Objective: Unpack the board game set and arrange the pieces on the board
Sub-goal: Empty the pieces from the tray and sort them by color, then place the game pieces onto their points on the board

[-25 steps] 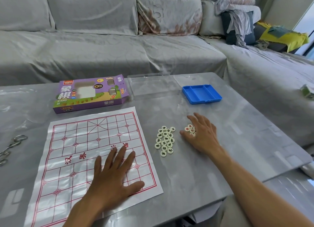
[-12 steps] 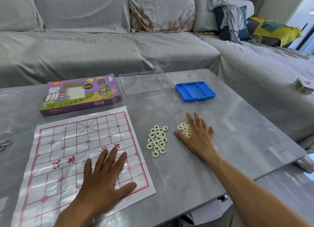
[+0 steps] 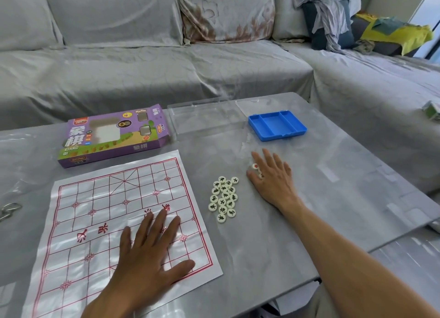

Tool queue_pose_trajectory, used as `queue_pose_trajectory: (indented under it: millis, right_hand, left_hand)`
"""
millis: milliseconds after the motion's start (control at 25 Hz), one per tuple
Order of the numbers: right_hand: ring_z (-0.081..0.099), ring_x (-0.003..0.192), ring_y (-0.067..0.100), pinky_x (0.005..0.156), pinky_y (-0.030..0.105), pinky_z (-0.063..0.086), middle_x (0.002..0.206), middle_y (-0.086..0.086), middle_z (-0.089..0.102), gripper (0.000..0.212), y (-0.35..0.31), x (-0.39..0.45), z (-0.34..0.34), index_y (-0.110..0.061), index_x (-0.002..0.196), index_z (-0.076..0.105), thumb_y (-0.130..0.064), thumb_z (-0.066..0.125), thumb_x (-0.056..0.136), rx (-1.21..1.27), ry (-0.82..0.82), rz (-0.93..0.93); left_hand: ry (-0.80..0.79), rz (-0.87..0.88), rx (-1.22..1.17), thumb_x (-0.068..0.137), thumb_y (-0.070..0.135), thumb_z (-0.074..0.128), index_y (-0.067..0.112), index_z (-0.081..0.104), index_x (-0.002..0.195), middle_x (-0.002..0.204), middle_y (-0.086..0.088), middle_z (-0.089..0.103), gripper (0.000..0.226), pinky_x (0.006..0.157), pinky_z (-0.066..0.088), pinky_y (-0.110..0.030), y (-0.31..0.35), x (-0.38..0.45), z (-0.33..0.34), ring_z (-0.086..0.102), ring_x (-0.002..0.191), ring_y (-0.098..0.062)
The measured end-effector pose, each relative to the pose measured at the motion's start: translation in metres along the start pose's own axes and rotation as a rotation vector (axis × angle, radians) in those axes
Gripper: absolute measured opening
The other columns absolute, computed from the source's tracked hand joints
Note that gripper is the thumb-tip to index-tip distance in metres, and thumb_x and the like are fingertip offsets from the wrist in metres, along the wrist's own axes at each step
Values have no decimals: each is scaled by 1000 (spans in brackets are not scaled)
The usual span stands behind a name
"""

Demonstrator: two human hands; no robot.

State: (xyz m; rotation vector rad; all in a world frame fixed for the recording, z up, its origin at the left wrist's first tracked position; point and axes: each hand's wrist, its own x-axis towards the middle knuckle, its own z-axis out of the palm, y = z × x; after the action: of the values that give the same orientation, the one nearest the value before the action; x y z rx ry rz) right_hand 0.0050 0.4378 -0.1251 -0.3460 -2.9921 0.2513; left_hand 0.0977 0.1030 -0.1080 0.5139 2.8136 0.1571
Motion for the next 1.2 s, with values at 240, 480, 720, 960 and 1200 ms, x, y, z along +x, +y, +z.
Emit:
queue_pose_trajectory:
  millis: [240, 480, 720, 960, 1200]
  right_hand:
    - [26, 143, 20, 116, 47, 14, 154, -8, 34, 45, 6, -5, -7, -35, 139, 45, -51, 33, 99, 42, 27, 81]
    - [2, 149, 19, 120, 47, 5, 162, -10, 4, 73, -58, -56, -19, -43, 150, 14, -73, 36, 87, 197, 50, -196]
    - [-21, 146, 23, 117, 56, -5, 158, -12, -24, 89, -94, -92, 10, -49, 147, -15, -87, 24, 77, 47, -77, -187]
    - [-6, 149, 26, 119, 54, 4, 162, -6, -12, 88, -93, -57, 15, -41, 151, -5, -83, 27, 81, 77, -95, -102]
    - [-1, 149, 22, 120, 49, 4, 162, -5, 2, 82, -93, -58, 4, -34, 151, 11, -77, 33, 85, 187, -36, -115]
  left_hand:
    - [-3, 6, -44, 47, 97, -17, 53, -25, 139, 145, 19, -43, 102, 112, -22, -51, 0, -1, -1, -42, 134, -10]
    - [-1, 18, -35, 65, 92, 2, 50, -23, 143, 146, 18, -43, 93, 110, -25, -50, -4, -2, 0, -44, 134, -11]
    - [-7, 30, -17, 52, 94, -6, 47, -24, 143, 149, 15, -40, 105, 112, -22, -53, -4, -1, -1, -40, 136, -13]
    - [-12, 24, -18, 56, 94, -3, 47, -26, 142, 148, 15, -42, 101, 112, -20, -55, -5, 1, 0, -41, 136, -15]
    - [89, 20, -126, 69, 91, 28, 46, -9, 146, 154, 19, -30, 96, 115, -16, -54, -6, 1, 5, -29, 143, -12]
